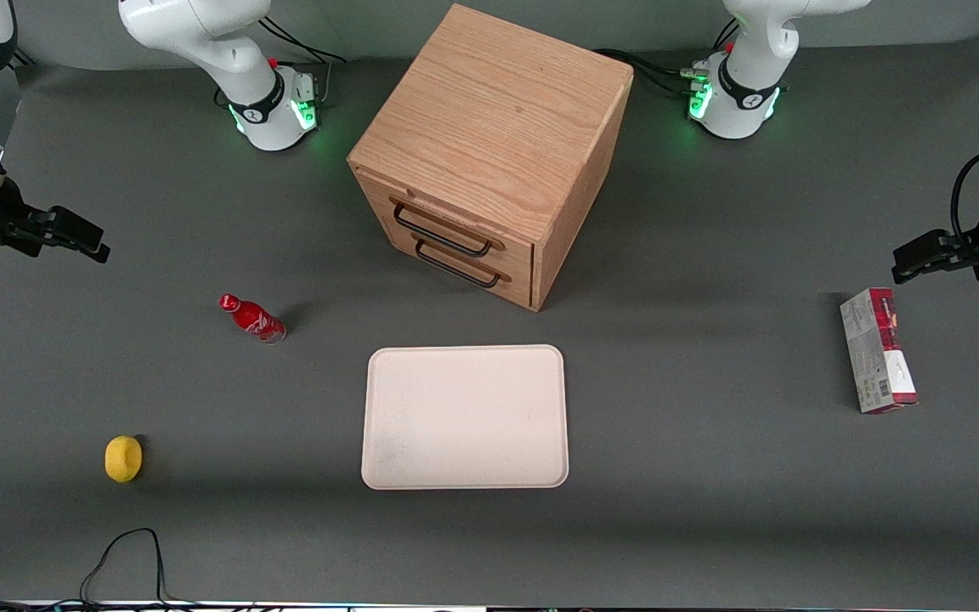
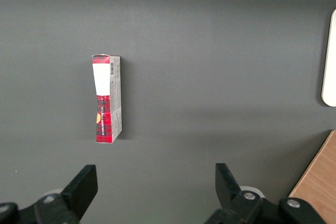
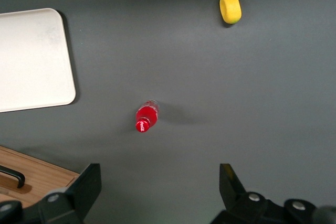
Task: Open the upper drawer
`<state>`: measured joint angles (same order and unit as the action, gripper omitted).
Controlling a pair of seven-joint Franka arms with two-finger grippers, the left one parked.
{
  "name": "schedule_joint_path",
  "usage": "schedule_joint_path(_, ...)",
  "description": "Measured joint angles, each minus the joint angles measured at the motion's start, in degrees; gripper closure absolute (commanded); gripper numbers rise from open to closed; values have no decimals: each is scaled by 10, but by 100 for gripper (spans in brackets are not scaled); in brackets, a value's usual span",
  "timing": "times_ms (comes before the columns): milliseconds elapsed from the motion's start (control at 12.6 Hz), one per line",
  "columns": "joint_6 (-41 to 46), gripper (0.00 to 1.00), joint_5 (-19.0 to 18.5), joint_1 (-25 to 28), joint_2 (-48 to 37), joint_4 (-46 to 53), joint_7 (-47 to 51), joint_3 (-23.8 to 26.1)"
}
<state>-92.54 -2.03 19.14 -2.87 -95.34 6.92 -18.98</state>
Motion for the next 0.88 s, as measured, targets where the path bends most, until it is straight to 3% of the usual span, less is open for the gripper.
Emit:
schedule_joint_path(318, 3, 0, 4, 0, 3, 4, -3, 1)
schedule_joint_path(477, 2, 0, 48, 0, 16, 16, -6, 22)
schedule_joint_path(636, 2, 0, 70, 1, 38, 47, -6, 86)
schedule_joint_path(875, 2, 0, 71, 7, 85, 94, -8, 197)
